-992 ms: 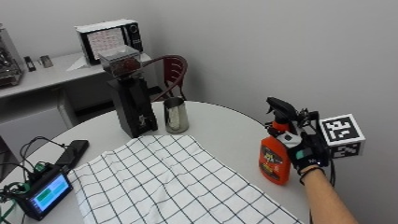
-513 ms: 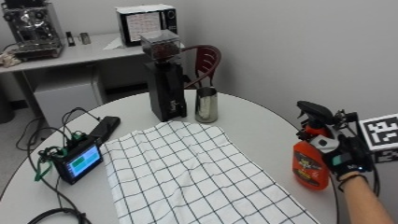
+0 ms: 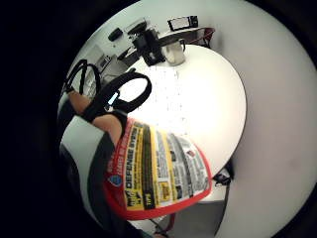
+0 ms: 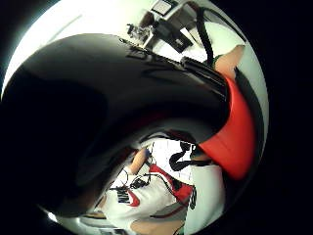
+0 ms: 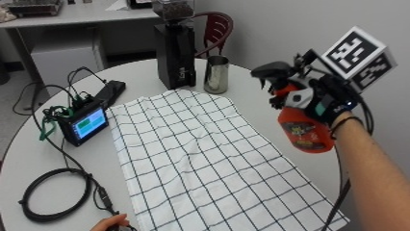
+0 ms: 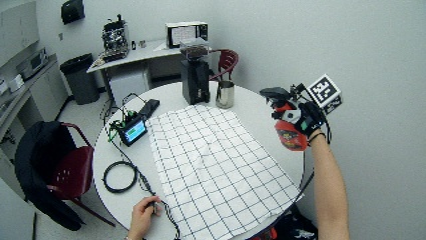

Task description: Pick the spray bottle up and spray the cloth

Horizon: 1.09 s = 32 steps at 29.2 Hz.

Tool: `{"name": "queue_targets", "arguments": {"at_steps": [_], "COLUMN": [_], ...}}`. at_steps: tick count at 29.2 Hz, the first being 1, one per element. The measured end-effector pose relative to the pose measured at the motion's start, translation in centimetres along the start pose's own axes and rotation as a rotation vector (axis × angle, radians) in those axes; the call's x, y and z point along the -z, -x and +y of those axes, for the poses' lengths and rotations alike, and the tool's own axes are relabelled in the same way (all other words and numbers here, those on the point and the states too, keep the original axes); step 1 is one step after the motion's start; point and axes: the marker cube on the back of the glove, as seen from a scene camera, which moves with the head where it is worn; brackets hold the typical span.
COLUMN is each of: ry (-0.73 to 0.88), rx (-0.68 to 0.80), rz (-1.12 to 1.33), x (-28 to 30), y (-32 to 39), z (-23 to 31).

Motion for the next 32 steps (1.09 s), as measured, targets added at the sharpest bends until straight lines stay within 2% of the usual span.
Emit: {"name": "queue_targets", "arguments": {"at_steps": [4, 7, 14, 22, 32], "ry": [0.138, 0.179, 0.160, 0.309, 0.203], "rx": [-0.070, -0.114, -0.113, -0.192, -0.128], "rz": [0.040, 0.045, 0.140, 0.094, 0.114], "x": [-5.6, -7.3, -3.6, -8.3, -2.8], "y": [-2.2, -4.2, -1.8, -4.6, -0.1], "z": [0.1, 0.5, -0.9, 0.4, -1.3]}}
